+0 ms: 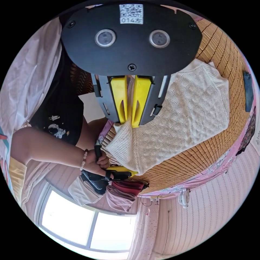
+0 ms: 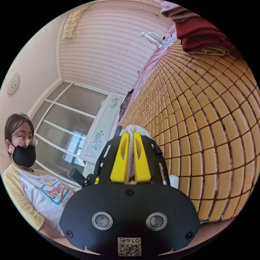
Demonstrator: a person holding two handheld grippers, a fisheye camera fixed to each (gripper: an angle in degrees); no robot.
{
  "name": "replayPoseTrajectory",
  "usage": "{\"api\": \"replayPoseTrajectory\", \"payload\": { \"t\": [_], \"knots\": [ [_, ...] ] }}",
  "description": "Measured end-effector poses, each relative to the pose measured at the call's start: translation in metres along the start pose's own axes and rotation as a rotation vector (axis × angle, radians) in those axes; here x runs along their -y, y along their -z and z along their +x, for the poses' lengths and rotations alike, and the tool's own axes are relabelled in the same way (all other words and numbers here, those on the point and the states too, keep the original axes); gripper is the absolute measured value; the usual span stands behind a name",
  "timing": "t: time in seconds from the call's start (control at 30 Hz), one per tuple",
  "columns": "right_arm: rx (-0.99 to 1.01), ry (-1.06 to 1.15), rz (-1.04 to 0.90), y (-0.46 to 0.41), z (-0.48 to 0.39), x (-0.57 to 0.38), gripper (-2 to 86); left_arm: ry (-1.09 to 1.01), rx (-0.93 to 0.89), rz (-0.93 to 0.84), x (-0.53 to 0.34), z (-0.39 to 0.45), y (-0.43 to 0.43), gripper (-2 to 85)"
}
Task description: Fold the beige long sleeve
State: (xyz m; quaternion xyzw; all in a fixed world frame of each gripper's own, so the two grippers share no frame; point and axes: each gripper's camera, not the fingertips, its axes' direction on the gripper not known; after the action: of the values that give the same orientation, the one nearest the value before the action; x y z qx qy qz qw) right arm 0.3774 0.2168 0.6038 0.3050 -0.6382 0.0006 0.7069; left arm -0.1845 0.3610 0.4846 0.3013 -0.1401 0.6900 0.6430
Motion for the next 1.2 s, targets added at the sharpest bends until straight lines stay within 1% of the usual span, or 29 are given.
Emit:
{"api": "replayPoseTrajectory", "payload": {
  "t": [0.03, 0.1, 0.17, 0.27, 0.33, 0.4, 0.47, 0.5, 0.53, 0.57, 0.6, 0.63, 0.67, 0.7, 0.73, 0.8, 0.83, 0.9, 0.97, 1.03, 1.13, 1.17, 1.2],
  "knots": [
    [0.002, 0.027, 0.022, 0.014, -0.011, -0.003, 2.0, -0.004, -0.016, 0.017, 0.0, 0.001, 0.002, -0.1],
    [0.0, 0.075, 0.061, 0.04, -0.032, -0.008, 1.9, 0.011, -0.112, 0.105, 0.006, 0.003, 0.011, -0.1],
    [-0.069, 0.155, 0.107, 0.077, -0.071, -0.012, 1.9, 0.02, -0.185, 0.182, 0.014, 0.008, 0.016, -0.1],
    [-0.171, 0.284, 0.116, 0.105, -0.129, -0.008, 2.0, 0.084, -0.324, 0.318, 0.024, 0.01, 0.023, 0.1],
    [-0.208, 0.36, 0.077, 0.099, -0.16, 0.001, 2.3, 0.134, -0.384, 0.385, 0.024, 0.004, 0.028, 0.3],
    [-0.23, 0.424, 0.0, 0.07, -0.184, 0.011, 2.7, 0.184, -0.351, 0.416, 0.018, -0.009, 0.038, 0.9],
    [-0.244, 0.443, -0.094, 0.004, -0.195, 0.022, 3.4, 0.23, -0.291, 0.401, 0.008, -0.024, 0.046, 1.9],
    [-0.242, 0.432, -0.106, -0.015, -0.194, 0.023, 3.6, 0.273, -0.243, 0.372, -0.001, -0.036, 0.051, 2.9],
    [-0.233, 0.446, -0.141, -0.055, -0.19, 0.024, 4.0, 0.302, -0.214, 0.345, -0.006, -0.042, 0.053, 3.3],
    [-0.249, 0.466, -0.203, -0.093, -0.18, 0.024, 4.9, 0.367, -0.149, 0.274, -0.017, -0.057, 0.056, 4.1],
    [-0.267, 0.451, -0.237, -0.11, -0.174, 0.025, 5.4, 0.42, -0.074, 0.204, -0.028, -0.07, 0.059, 4.5],
    [-0.286, 0.417, -0.286, -0.133, -0.165, 0.027, 6.2, 0.445, -0.039, 0.176, -0.034, -0.076, 0.061, 4.8],
    [-0.257, 0.39, -0.294, -0.139, -0.164, 0.027, 7.2, 0.485, 0.016, 0.148, -0.044, -0.087, 0.067, 5.3],
    [-0.23, 0.394, -0.276, -0.137, -0.167, 0.025, 7.7, 0.507, 0.054, 0.144, -0.051, -0.097, 0.075, 5.9],
    [-0.202, 0.412, -0.218, -0.126, -0.172, 0.019, 8.5, 0.513, 0.07, 0.147, -0.053, -0.101, 0.079, 6.1],
    [-0.249, 0.424, -0.148, -0.101, -0.175, 0.007, 9.2, 0.518, 0.114, 0.177, -0.052, -0.116, 0.084, 7.9],
    [-0.304, 0.414, -0.113, -0.082, -0.173, -0.003, 9.8, 0.512, 0.113, 0.188, -0.049, -0.12, 0.083, 9.0],
    [-0.388, 0.374, -0.05, -0.052, -0.165, -0.02, 11.2, 0.5, 0.067, 0.22, -0.029, -0.137, 0.071, 13.0],
    [-0.509, 0.302, 0.03, -0.018, -0.15, -0.045, 14.7, 0.477, 0.01, 0.252, -0.008, -0.15, 0.056, 16.4],
    [-0.546, 0.224, 0.072, -0.005, -0.135, -0.062, 17.4, 0.472, -0.027, 0.263, 0.013, -0.164, 0.035, 18.5],
    [-0.5, 0.123, 0.051, -0.011, -0.111, -0.078, 18.8, 0.458, -0.106, 0.133, 0.044, -0.185, -0.007, 19.7],
    [-0.474, 0.101, 0.018, -0.02, -0.104, -0.081, 18.4, 0.457, -0.134, 0.057, 0.052, -0.188, -0.022, 19.3],
    [-0.467, 0.089, -0.006, -0.025, -0.101, -0.082, 18.3, 0.426, -0.099, 0.068, 0.057, -0.185, -0.022, 18.3]
  ]
}}
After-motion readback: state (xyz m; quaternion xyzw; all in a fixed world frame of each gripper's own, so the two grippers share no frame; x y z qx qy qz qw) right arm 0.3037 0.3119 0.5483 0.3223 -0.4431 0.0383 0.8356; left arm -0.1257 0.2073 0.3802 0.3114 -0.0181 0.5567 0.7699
